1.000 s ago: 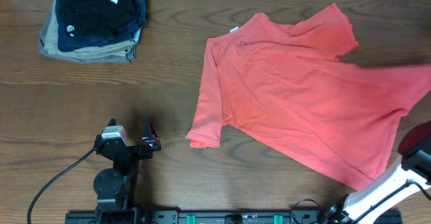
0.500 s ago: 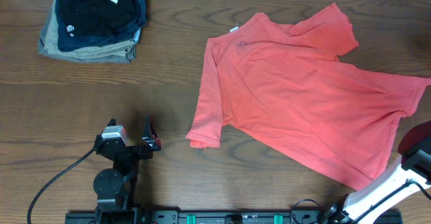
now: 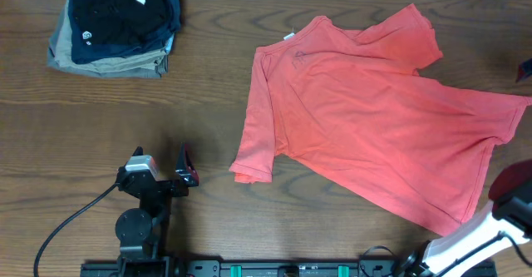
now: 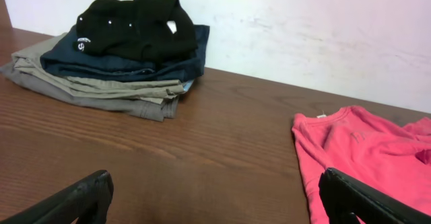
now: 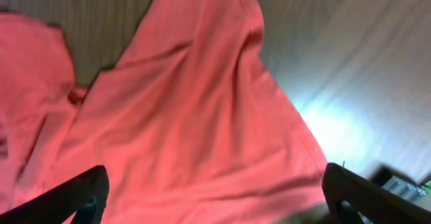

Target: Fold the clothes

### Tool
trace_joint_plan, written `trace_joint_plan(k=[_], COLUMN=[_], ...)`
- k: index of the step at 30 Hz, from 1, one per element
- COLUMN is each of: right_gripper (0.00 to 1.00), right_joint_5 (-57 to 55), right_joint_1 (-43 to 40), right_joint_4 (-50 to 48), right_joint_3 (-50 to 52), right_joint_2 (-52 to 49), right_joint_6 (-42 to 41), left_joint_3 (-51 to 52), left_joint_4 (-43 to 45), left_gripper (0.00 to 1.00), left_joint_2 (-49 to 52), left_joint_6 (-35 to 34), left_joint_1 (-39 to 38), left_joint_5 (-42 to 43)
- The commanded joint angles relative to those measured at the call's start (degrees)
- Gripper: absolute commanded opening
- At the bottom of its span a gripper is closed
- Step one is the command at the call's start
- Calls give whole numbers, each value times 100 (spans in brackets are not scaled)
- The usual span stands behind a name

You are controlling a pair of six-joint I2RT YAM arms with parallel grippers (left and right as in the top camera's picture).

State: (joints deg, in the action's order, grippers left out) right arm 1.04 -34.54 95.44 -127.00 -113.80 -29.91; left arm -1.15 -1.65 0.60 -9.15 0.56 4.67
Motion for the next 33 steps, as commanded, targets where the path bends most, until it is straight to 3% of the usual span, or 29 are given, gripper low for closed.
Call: trace_joint_plan(k=[1,8,17,27,33], right_gripper=[99,99,99,99,99], right_joint_5=[76,28,122,1154,1252], right_joint_1=[122,221,297,297,297], right_joint_4=[190,186,-1012,-2793,-3381], right_joint_3=[-7,852,3501,5886,6618], right_joint_2=[415,1235,2568,2647,2647], right_joint_6=[107,146,125,122,125], left_joint_3=[92,92,92,92,92], left_joint_4=[-199,-197,-197,-197,-197], left_gripper=[98,98,98,98,98], left_joint_2=[-33,-33,-33,-33,-33], left_joint_6=[33,33,33,33,33], left_joint_1=[-26,-26,-26,-26,-26], left_joint_5=[63,63,63,63,63])
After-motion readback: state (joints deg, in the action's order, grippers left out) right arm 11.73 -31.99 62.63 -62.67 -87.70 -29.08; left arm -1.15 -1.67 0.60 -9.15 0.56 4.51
